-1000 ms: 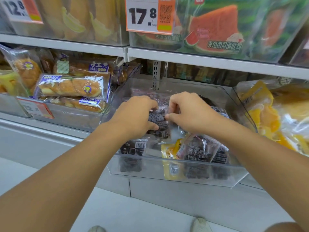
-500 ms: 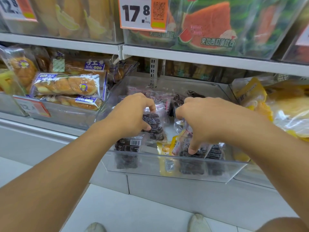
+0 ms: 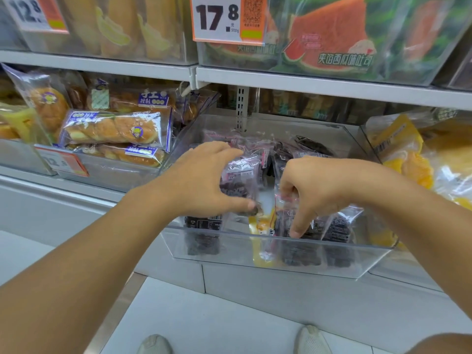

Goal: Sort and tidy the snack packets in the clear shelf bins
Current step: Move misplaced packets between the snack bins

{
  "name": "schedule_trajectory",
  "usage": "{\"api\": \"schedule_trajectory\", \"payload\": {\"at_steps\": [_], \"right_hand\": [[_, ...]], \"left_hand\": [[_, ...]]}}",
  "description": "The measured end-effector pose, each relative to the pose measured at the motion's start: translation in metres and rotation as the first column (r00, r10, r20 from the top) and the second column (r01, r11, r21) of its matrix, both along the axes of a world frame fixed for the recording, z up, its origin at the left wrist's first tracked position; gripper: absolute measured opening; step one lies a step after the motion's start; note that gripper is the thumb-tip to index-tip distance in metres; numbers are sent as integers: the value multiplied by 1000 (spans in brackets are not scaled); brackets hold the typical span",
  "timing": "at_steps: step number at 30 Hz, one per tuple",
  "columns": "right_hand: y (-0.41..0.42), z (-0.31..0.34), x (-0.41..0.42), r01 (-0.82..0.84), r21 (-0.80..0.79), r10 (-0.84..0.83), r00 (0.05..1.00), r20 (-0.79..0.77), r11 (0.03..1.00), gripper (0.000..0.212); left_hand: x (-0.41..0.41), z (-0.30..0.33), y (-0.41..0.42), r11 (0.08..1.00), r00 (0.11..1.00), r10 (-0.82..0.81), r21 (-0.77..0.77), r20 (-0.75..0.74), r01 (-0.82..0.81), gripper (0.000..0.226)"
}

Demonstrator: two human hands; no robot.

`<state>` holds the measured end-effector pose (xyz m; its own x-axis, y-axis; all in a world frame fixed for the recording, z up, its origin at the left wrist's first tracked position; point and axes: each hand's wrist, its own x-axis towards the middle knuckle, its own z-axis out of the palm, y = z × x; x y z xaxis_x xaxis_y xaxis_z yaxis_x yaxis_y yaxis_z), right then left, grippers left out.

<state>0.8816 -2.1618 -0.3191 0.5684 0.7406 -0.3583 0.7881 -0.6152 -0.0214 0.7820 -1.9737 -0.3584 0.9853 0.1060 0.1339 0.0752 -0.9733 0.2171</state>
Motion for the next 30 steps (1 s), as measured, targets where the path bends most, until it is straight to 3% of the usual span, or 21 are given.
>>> {"api": "schedule_trajectory", "payload": {"at_steps": [3,9,13,16,19,22,25,28,30], "right_hand": [[2,-4,-3,-41,-70,41,999,-5,997,46],[6,-7,-6,-212,118,212,977,10,970,49],[16,-12,-15,-258,354,288,957,-34,899,35],[29,-29,-21,-201,556,233,972,14,806,39],[39,-44,-23,-206,541,193,978,82,815,46],[39,-54,-19,-167,536,137,986,94,828,53],[35,-55,-17,-153,555,103,987,120,817,53],[27,-42,-15,-136,540,105,991,87,831,59],[12,-17,-13,-141,528,88,988,125,837,51]], "left_hand": [[-6,-2,1,989,992,65,138,-105,-50,99],[-13,-8,4,988,980,77,146,-184,-50,99],[-11,-12,8,992,996,40,126,-80,-30,80],[-9,-11,16,999,1000,9,36,4,-9,59],[-10,-5,17,999,999,-39,-20,-26,38,47],[-15,-1,13,987,993,-64,-140,100,78,37],[-18,3,8,957,989,-88,-267,118,117,48],[-16,-1,3,988,993,-117,-105,-36,113,86],[-12,-7,2,997,999,-47,-54,-3,47,85]]}}
